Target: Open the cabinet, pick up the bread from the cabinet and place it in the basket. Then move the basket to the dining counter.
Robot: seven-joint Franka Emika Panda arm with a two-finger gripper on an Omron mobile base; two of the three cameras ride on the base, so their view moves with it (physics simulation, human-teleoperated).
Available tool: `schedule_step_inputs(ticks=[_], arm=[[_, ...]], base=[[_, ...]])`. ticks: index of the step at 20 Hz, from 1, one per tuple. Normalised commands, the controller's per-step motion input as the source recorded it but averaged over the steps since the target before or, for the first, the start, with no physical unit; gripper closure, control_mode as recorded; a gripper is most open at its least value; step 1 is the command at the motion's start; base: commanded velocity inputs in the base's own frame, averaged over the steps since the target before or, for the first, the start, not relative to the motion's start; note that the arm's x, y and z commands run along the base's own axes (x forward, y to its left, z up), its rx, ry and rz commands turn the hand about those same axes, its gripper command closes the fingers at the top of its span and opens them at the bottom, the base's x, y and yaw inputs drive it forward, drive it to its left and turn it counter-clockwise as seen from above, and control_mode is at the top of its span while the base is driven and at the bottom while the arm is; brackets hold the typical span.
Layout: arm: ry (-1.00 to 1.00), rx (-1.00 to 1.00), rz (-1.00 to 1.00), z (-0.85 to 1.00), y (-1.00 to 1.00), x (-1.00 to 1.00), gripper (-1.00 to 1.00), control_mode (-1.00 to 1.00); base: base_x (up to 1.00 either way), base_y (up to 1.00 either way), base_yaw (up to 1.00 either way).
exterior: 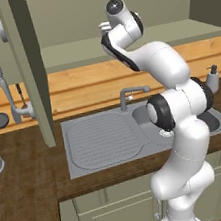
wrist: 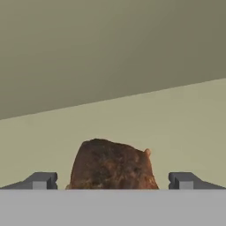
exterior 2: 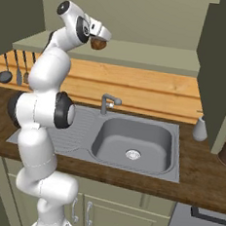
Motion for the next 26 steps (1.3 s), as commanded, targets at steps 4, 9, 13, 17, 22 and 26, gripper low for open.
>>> schedule_step_inputs(ticks=[4,9,13,17,22,26], arm=[[-0.05,-0.03,0.00,-0.26,0.00,0.22,-1.00,-1.00],[0.00,0.00,0.00,-0.05,0.04,0.03,1.00,-1.00],[0.00,0.00,0.00,-0.03,0.07,-0.05,1.00,-1.00],[0.00,0.00,-0.04,0.00,0.37,-0.46,1.00,-1.00],[-0.06,-0.01,-0.08,-0.01,0.30,-0.65,1.00,-1.00],[-0.13,-0.03,-0.11,0.00,0.01,-0.93,1.00,-1.00]], base=[[0.00,0.00,0.00],[0.00,0.00,0.00],[0.00,0.00,0.00],[0.00,0.00,0.00],[0.00,0.00,0.00],[0.00,0.00,0.00]])
